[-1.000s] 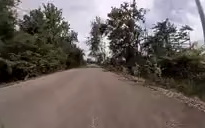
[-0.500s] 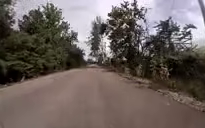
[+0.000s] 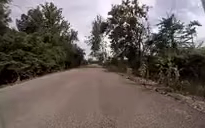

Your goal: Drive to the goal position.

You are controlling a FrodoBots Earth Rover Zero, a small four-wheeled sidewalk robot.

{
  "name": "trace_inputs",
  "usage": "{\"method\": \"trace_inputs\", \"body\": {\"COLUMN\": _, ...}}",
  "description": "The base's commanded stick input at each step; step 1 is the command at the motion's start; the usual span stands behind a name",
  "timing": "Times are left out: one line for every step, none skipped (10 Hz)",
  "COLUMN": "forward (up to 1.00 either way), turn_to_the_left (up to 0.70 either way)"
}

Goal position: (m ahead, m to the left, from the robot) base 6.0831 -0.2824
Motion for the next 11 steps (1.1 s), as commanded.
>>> {"method": "trace_inputs", "body": {"forward": 0.70, "turn_to_the_left": 0.00}}
{"method": "trace_inputs", "body": {"forward": 0.70, "turn_to_the_left": 0.00}}
{"method": "trace_inputs", "body": {"forward": 0.70, "turn_to_the_left": 0.00}}
{"method": "trace_inputs", "body": {"forward": 0.70, "turn_to_the_left": 0.00}}
{"method": "trace_inputs", "body": {"forward": 0.70, "turn_to_the_left": 0.00}}
{"method": "trace_inputs", "body": {"forward": 0.70, "turn_to_the_left": 0.00}}
{"method": "trace_inputs", "body": {"forward": 0.70, "turn_to_the_left": 0.00}}
{"method": "trace_inputs", "body": {"forward": 0.70, "turn_to_the_left": 0.00}}
{"method": "trace_inputs", "body": {"forward": 0.70, "turn_to_the_left": 0.00}}
{"method": "trace_inputs", "body": {"forward": 0.70, "turn_to_the_left": 0.00}}
{"method": "trace_inputs", "body": {"forward": 0.70, "turn_to_the_left": 0.00}}
